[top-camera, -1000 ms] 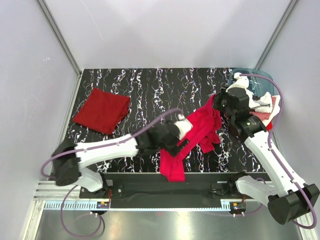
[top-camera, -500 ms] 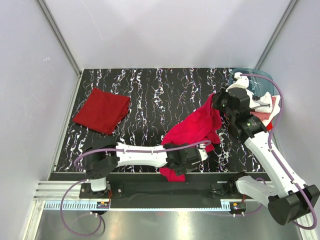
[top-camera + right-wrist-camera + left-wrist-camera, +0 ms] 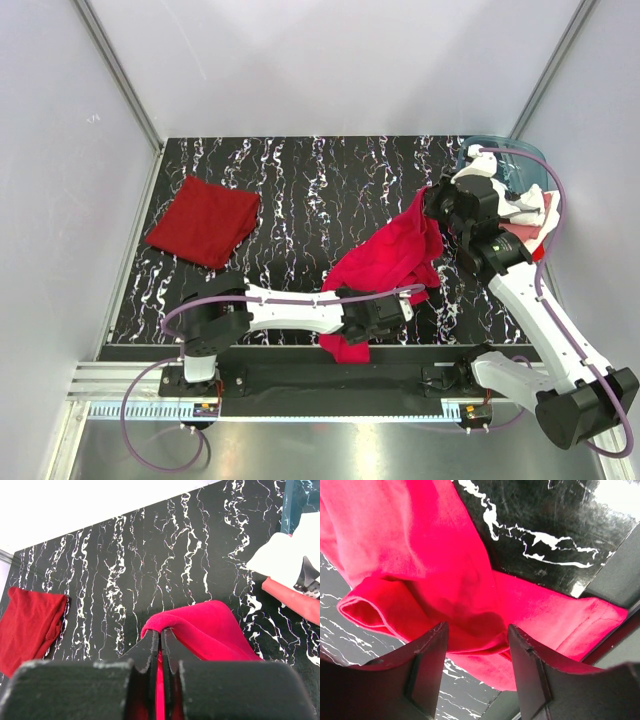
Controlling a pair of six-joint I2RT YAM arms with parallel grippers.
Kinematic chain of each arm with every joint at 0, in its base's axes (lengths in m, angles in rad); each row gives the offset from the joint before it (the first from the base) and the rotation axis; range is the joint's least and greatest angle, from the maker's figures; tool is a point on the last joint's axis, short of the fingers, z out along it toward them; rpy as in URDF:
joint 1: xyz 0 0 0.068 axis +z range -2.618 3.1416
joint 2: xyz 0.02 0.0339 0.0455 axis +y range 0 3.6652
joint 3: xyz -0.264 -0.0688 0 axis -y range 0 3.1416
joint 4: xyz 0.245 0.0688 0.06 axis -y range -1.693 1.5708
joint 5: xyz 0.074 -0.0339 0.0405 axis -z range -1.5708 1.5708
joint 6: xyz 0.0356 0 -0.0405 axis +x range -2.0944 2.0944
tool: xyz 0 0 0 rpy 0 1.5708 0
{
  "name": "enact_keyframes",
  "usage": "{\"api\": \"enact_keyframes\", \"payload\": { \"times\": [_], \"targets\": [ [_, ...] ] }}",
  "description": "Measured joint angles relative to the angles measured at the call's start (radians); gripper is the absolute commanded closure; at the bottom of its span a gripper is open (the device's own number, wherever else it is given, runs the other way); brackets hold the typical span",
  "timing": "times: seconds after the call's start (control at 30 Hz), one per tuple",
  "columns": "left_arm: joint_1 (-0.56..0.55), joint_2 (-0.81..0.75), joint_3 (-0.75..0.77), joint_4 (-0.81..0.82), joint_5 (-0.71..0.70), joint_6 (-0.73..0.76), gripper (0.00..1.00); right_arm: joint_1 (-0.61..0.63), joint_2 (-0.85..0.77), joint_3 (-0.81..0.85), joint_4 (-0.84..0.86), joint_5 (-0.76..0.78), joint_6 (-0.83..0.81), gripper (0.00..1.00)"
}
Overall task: Fold and stack the t-shirts
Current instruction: Flatten the tshirt out
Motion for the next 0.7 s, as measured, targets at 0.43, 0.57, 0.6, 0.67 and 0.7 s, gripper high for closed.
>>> {"api": "enact_keyframes", "payload": {
  "times": [0.43, 0.57, 0.6, 0.67, 0.7],
  "targets": [
    [0.003, -0.006, -0.002, -0.042, 0.008, -0.002, 0.43, 0.0, 0.014, -0.004, 0.006, -0.001, 0.0, 0.95],
    [0.003, -0.023, -0.011, -0.045, 0.023, -0.008, 0.74, 0.0, 0.014, -0.004, 0.006, 0.0, 0.0, 0.95],
    [0.003, -0.025, -0.011, -0.043, 0.024, -0.007, 0.8, 0.0, 0.014, -0.004, 0.006, -0.001, 0.0, 0.95],
    [0.003, -0.027, -0.011, -0.043, 0.026, -0.006, 1.0, 0.0, 0.014, -0.005, 0.006, -0.001, 0.0, 0.95],
    [0.003, -0.028, -0.011, -0.042, 0.029, -0.005, 1.0, 0.0, 0.014, -0.005, 0.006, -0.001, 0.0, 0.94]
  ]
}}
